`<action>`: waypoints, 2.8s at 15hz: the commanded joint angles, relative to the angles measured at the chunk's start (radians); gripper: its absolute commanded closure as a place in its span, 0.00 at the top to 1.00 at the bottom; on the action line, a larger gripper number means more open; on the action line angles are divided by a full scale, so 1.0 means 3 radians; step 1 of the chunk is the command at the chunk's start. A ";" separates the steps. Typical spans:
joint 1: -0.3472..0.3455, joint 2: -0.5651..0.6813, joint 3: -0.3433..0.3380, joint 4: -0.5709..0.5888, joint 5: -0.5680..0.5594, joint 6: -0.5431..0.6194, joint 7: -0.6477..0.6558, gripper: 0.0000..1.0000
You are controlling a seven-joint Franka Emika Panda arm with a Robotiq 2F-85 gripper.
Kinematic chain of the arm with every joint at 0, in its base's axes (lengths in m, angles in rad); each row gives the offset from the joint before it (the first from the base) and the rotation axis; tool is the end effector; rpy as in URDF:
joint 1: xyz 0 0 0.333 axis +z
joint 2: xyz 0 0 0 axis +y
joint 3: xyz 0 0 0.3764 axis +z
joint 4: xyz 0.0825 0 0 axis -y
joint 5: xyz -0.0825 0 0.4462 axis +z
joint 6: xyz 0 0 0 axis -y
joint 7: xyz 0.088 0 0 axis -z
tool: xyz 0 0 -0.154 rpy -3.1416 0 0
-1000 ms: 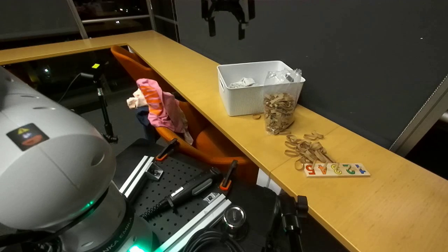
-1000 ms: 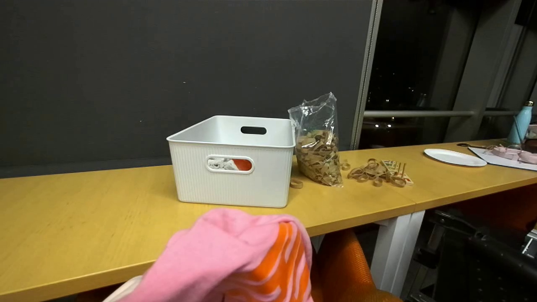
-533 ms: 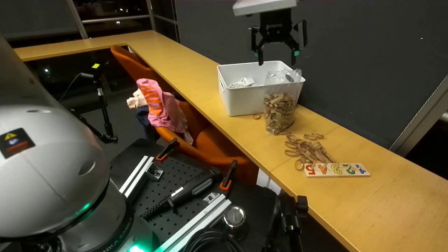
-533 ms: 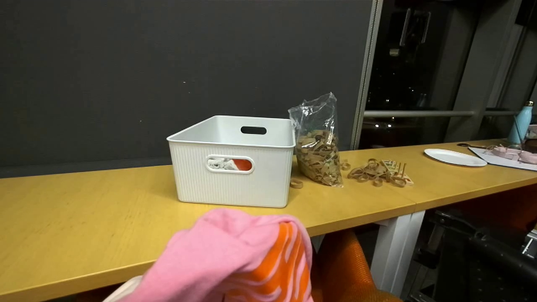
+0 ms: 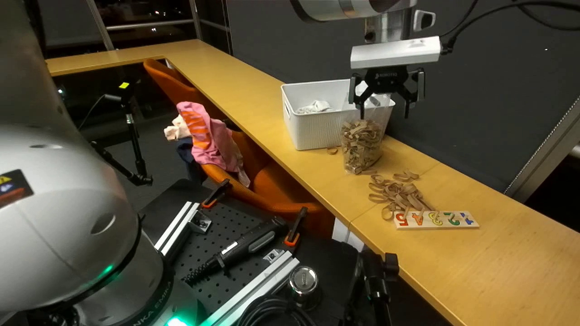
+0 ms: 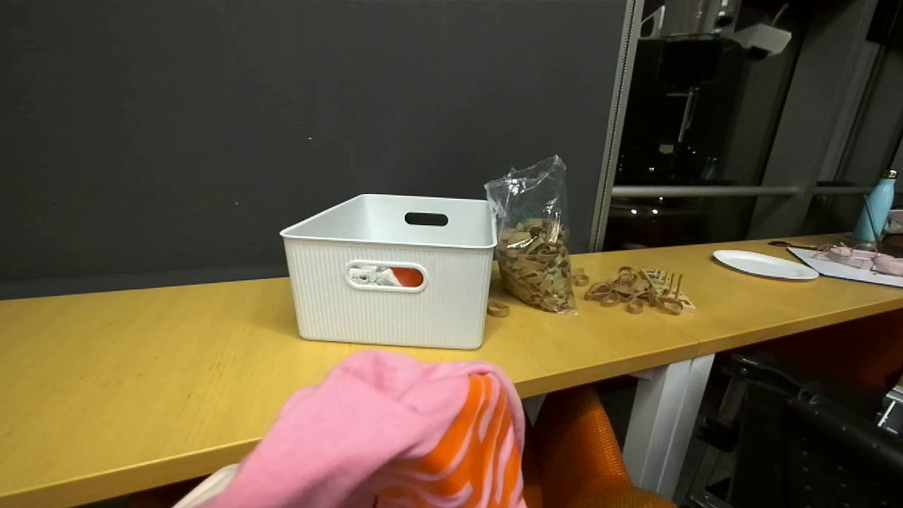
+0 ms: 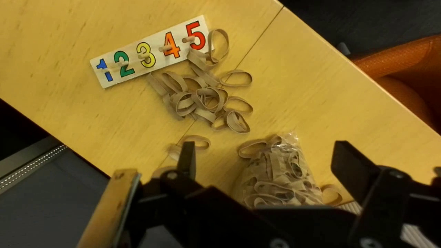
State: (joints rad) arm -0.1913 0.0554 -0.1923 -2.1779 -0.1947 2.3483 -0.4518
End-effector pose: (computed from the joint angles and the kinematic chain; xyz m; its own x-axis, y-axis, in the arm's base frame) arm 0.5636 -0.2371 0.3534 0.9798 0.1987 0.0223 0.1908 -0.9627 0.1920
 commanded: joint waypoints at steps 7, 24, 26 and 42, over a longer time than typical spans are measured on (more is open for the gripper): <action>-0.0140 0.0404 -0.0037 0.0362 0.0126 -0.0005 -0.0179 1.00; -0.0350 0.1984 0.0129 0.1226 -0.0101 0.0535 -0.0246 1.00; -0.0379 0.2129 0.0134 0.1300 -0.0120 0.0580 -0.0245 1.00; -0.0367 0.2502 0.0155 0.1621 -0.0140 0.0433 -0.0194 0.20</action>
State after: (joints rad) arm -0.2889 0.8130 -0.1629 -1.6950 -0.2219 2.5059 -0.5202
